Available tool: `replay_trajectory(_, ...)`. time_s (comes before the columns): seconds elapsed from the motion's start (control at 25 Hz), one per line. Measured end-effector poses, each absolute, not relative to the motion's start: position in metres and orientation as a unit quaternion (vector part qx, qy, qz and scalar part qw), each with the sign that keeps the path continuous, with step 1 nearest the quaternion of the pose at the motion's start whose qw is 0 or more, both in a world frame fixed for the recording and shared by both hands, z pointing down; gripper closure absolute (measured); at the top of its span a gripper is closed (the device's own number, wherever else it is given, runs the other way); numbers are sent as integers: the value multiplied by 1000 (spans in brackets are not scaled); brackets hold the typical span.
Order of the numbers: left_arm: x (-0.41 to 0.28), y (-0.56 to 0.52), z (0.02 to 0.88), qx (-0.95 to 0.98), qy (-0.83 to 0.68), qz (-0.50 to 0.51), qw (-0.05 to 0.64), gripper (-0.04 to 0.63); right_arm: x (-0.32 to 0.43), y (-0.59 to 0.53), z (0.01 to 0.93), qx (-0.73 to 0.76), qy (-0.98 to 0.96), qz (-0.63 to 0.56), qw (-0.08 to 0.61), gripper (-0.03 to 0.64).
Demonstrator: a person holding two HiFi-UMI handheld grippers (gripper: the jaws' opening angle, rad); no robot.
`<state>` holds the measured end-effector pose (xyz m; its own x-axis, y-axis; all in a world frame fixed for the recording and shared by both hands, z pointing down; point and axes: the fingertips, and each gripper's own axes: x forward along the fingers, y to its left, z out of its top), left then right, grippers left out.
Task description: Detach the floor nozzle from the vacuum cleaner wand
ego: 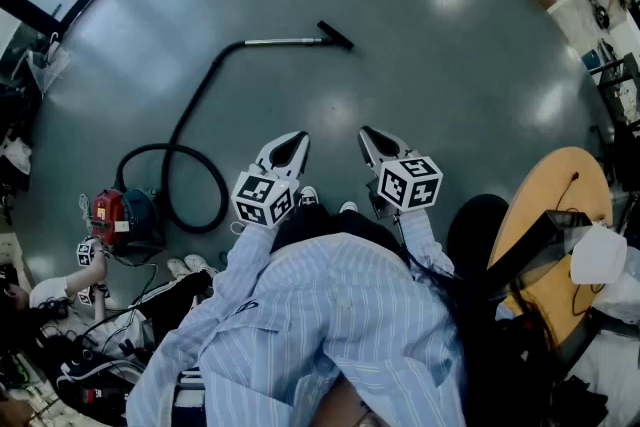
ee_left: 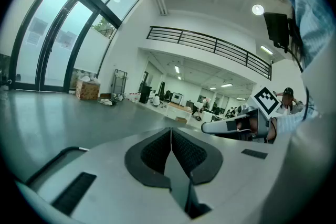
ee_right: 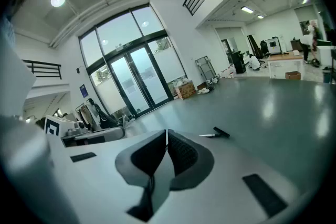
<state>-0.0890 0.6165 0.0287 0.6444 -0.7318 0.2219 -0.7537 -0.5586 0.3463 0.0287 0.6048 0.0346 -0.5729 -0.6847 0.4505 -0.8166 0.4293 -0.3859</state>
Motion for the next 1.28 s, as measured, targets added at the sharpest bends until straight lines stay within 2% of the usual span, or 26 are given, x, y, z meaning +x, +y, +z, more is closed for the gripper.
replay_trajectory(0.84,-83,599,38,884,-419,35,205,589,41,587,41,452,-838,291,96,597)
replay_trajectory(1.28,-136,576,54,885,-417,33,204,589,-6,564,56,446,-836,312,66,598)
